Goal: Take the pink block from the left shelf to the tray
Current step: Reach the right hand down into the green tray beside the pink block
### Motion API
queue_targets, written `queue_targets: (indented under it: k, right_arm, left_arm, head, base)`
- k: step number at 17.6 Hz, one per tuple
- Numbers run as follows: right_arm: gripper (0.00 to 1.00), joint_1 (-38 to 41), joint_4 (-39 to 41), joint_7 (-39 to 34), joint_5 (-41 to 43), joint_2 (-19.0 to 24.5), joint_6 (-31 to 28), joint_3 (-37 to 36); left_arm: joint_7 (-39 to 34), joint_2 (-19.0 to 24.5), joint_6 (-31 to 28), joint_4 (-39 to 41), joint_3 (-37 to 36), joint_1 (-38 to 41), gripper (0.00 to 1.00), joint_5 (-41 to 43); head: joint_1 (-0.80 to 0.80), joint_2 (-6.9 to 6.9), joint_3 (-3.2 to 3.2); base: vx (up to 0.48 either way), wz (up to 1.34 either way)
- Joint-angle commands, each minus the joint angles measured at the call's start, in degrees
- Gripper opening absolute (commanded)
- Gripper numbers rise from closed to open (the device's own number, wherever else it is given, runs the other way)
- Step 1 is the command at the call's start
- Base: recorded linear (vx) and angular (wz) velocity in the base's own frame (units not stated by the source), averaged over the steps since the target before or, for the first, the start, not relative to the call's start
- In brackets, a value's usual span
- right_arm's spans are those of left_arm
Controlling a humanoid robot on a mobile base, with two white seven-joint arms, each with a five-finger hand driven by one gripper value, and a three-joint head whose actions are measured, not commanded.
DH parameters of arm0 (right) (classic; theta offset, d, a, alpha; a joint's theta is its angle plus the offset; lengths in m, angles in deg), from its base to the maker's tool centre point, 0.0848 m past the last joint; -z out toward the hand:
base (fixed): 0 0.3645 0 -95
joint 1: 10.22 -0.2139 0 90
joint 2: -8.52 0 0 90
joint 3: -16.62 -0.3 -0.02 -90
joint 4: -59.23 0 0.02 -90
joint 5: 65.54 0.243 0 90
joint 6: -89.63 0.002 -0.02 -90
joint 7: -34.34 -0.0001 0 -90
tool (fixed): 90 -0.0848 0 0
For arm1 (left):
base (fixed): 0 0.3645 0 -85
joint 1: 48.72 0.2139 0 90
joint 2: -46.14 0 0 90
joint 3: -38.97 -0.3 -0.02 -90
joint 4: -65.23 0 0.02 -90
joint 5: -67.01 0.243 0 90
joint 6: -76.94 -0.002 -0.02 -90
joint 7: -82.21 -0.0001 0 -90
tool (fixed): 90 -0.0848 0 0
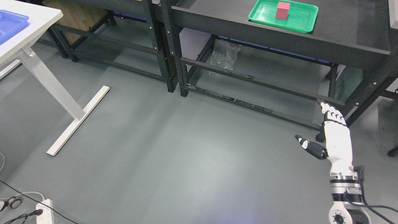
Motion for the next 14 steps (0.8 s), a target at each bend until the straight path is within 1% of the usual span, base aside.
queue_targets:
  k: [1,14]
  right_arm:
    - [1.0,-0.1,0.0,-0.4,-0.2,0.5,0.0,0.1]
    - [1.0,-0.9,0.0,-0.4,-0.2,1.7,0.0,0.1]
  left_arm:
    - [0.0,1.0,0.0,0.0,0.0,0.5,1.0,0.1]
    - [0.0,1.0,0.0,0.0,0.0,0.5,1.0,0.1]
  head:
    - [0.0,0.0,0.0]
    - [0.0,0.0,0.0]
  base:
    - [0.238,0.04]
    - [0.311,-0.07]
